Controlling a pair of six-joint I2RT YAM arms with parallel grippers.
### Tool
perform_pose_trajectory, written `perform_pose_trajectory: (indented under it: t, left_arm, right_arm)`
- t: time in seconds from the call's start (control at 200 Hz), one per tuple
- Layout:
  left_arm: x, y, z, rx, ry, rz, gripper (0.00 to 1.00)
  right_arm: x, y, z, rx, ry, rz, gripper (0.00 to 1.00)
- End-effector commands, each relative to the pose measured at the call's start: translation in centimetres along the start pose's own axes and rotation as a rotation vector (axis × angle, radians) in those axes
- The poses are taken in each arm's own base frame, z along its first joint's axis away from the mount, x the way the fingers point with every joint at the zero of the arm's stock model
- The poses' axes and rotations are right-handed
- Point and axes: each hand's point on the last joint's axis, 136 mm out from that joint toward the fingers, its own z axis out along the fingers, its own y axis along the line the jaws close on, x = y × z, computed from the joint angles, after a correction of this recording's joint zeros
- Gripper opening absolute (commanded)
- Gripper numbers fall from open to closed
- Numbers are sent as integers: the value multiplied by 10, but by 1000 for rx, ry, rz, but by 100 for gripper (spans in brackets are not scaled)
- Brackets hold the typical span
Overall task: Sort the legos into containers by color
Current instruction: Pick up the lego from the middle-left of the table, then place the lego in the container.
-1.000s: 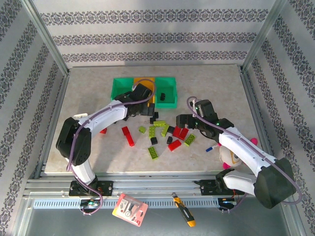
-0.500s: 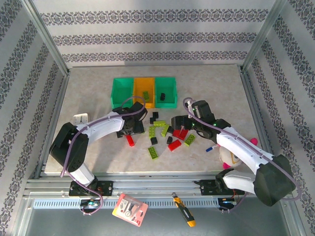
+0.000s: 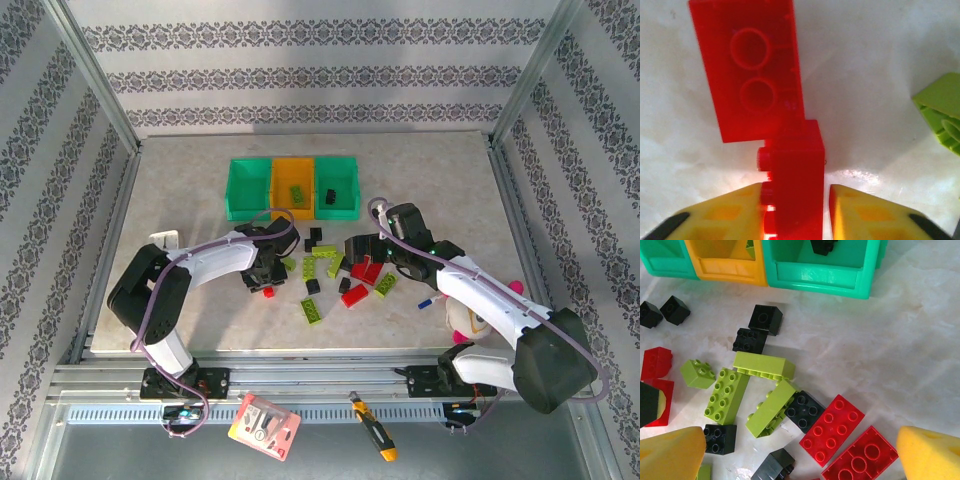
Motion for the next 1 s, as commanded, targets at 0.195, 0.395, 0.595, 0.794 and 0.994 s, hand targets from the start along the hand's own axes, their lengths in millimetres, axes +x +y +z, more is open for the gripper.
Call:
perform_pose_trajectory:
  t: [0.195, 0.395, 0.595, 0.794, 0.994]
  left_arm:
    - [-23, -3, -45, -3, -109, 28, 22]
    - [-68, -23, -83, 28, -238, 82, 22]
    - [-129, -39, -105, 41, -336, 119, 22]
    - [-197, -36, -102, 26, -399, 88, 21]
    - [-252, -30, -82, 4, -400, 35, 21]
  right_arm:
    - [-20, 13, -12, -31, -68, -30, 98]
    - [-26, 17, -13, -47, -86, -32, 98]
    - [-27, 17, -12, -49, -91, -32, 98]
    - [-29, 16, -12, -41, -98, -29, 98]
    - [-32, 17, -11, -45, -104, -25, 98]
